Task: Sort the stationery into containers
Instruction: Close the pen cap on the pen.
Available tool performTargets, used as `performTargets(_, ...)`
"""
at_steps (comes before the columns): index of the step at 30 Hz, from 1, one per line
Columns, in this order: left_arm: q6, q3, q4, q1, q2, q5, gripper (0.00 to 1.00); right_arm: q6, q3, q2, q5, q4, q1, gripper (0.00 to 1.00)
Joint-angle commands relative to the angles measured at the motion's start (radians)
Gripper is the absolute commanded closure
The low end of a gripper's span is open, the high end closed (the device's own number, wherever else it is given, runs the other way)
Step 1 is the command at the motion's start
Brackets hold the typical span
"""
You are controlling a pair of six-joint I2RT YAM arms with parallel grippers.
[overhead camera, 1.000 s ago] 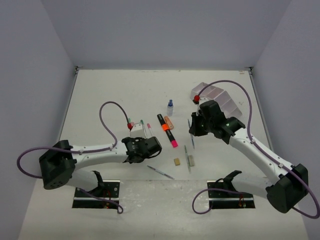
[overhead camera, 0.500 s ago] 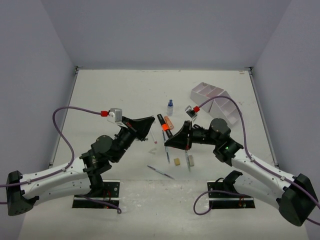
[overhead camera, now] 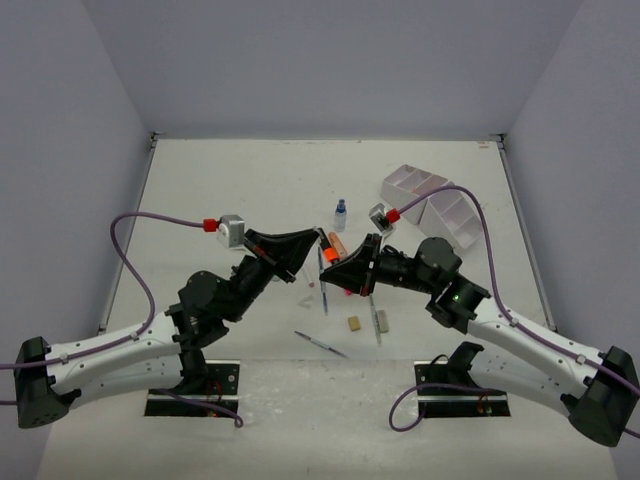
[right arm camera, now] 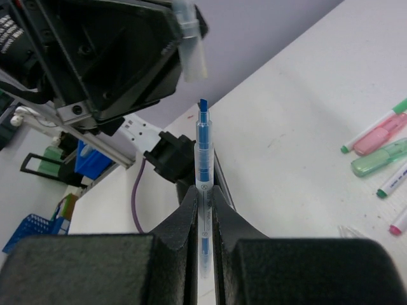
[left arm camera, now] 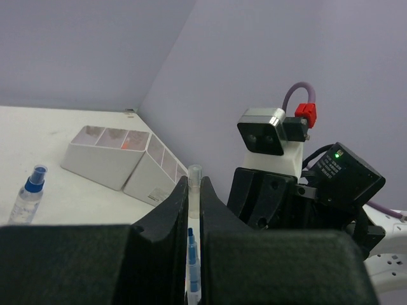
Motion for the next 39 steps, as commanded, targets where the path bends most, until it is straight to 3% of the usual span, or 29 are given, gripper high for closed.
performTargets(1,0.024,0.016,0.039,0.003,-0.027,0.025,1.0,-0.062,0.065,0.007,0.078,-0.043,0.006,1.0)
performTargets(39,0.025,-0.012,0.074,0.004,-0.011,-0.015,1.0,-0.108,0.102,-0.017,0.097,-0.123,0.042,1.0)
